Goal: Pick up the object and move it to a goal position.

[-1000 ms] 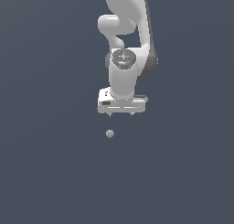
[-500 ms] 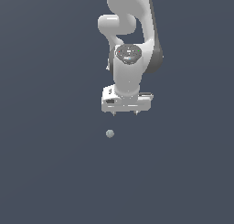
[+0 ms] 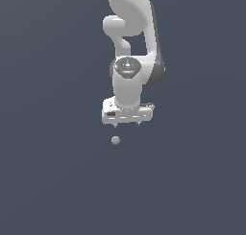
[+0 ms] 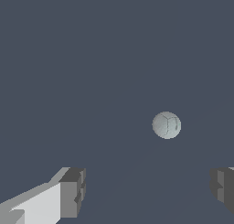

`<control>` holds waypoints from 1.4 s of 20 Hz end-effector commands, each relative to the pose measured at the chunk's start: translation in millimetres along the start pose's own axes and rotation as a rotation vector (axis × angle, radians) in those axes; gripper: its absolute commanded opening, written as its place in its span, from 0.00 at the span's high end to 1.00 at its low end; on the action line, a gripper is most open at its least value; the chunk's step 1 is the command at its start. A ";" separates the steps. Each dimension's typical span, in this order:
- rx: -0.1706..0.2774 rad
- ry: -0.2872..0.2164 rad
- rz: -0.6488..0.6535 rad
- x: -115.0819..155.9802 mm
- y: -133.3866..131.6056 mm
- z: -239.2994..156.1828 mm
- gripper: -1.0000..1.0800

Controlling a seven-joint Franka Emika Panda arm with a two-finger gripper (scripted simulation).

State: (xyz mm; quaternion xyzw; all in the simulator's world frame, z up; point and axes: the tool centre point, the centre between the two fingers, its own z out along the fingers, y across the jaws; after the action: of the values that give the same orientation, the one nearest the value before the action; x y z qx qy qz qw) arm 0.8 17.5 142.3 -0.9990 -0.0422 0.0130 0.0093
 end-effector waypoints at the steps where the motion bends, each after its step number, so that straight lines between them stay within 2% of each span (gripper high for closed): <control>1: -0.004 0.004 -0.028 4.0 10.9 12.7 0.04; 12: -0.020 0.022 -0.142 15.6 52.9 63.9 0.04; 22: -0.021 0.022 -0.151 15.9 56.9 74.3 0.04; 28: -0.021 0.023 -0.154 15.9 57.7 101.8 0.04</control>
State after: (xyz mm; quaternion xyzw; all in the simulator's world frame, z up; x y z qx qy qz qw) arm 19.3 -36.9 47.4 -0.9930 -0.1184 0.0000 0.0000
